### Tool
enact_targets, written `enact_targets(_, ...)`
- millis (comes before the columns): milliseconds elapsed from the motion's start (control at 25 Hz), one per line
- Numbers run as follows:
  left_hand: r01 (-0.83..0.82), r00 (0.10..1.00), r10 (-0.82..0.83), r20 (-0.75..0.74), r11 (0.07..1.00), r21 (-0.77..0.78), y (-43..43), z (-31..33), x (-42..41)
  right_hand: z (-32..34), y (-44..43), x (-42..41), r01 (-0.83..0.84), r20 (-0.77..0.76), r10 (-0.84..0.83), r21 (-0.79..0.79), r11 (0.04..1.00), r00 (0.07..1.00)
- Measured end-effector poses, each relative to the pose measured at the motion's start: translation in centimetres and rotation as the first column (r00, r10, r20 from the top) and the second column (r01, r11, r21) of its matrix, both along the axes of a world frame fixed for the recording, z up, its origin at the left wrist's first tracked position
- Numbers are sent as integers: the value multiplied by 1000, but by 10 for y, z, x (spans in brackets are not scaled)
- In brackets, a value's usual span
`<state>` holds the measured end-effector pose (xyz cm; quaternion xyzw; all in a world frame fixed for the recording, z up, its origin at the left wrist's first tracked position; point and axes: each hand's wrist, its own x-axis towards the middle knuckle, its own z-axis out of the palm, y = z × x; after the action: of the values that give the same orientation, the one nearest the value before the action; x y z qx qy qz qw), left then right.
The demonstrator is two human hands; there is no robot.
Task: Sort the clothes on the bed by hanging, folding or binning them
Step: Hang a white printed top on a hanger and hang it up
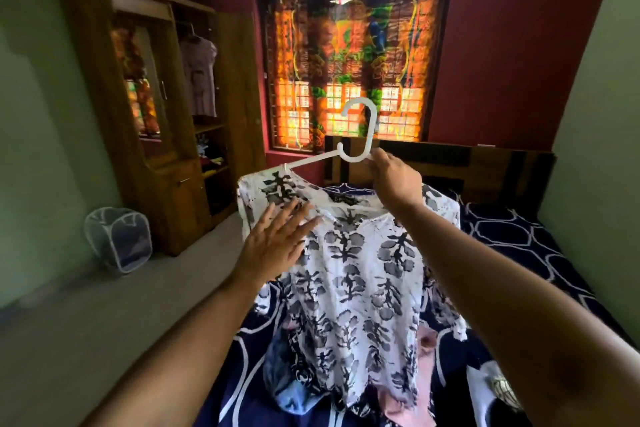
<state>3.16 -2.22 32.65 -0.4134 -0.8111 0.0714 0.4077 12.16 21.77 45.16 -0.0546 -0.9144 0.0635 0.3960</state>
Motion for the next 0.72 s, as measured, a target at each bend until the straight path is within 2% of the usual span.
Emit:
enact_targets(80,-91,983,121,135,974,-209,-29,-30,13,8,-26,0,-63,-4,63,-21,998,998)
enact_targets(160,-217,931,315,183,884,-415,-66,-57,22,18,-55,2,-116,-4,116,-15,993,993)
enact_targets(240,-270,884,418,210,822,-501,-116,-78,31,26,-84,4,-144,-13,144,12,990,989)
enact_targets(400,-226,917,313,247,918,-326,-227,-78,71,27,-163,11,-230,-1,230,13,973,973)
enact_targets(520,-291,886,318,336,948,-129,-300,-65,110,10,-227,18,-307,33,307,-20,952,951)
enact_targets(600,-346,824,347,447,934,-89,-354,-58,141,-8,-276,24,-367,58,368,-31,930,928)
enact_targets(720,-531,597,419,684,846,-54,-439,-60,189,-29,-358,36,-435,114,441,-71,897,890)
